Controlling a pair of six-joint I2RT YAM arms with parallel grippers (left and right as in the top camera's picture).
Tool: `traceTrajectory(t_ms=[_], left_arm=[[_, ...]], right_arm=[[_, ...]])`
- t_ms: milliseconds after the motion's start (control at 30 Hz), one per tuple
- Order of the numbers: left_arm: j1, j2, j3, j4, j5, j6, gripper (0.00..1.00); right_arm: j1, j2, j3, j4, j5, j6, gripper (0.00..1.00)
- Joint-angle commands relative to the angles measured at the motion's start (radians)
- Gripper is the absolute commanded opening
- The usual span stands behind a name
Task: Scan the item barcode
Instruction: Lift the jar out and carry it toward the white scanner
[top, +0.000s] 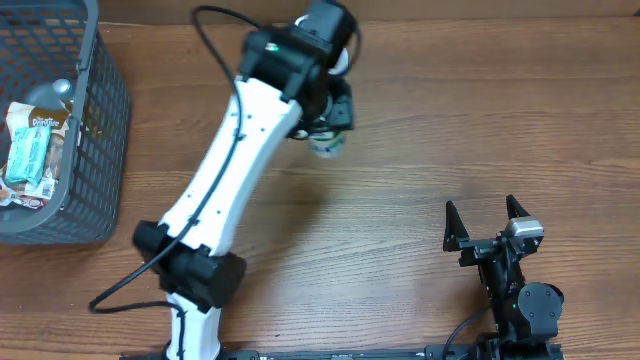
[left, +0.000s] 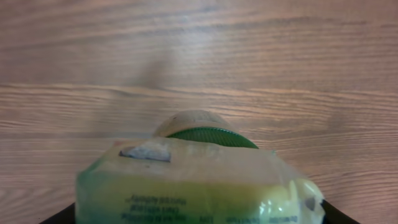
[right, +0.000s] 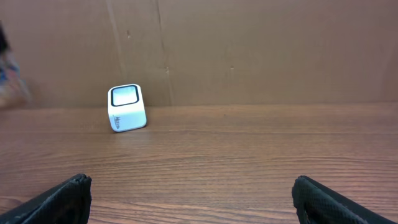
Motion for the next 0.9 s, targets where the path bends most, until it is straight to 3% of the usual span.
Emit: traceTrajectory(t_ms=[0, 500, 867], left_arm=[[-0.067, 0.058, 0.017, 0.015, -0.032, -0.117, 0.20], [-0.211, 0.210, 0.017, 0.137, -0.054, -0.192, 0.23], [-0.257, 0.243, 0.016, 0.140, -0.162, -0.230, 0.24]], right_arm=[[-0.005, -0.008, -0.011, 0.003, 0.001, -0.005, 1.00], [-0.005, -0.008, -0.011, 0.003, 0.001, -0.005, 1.00], [-0.005, -0.008, -0.011, 0.003, 0.001, -0.005, 1.00]])
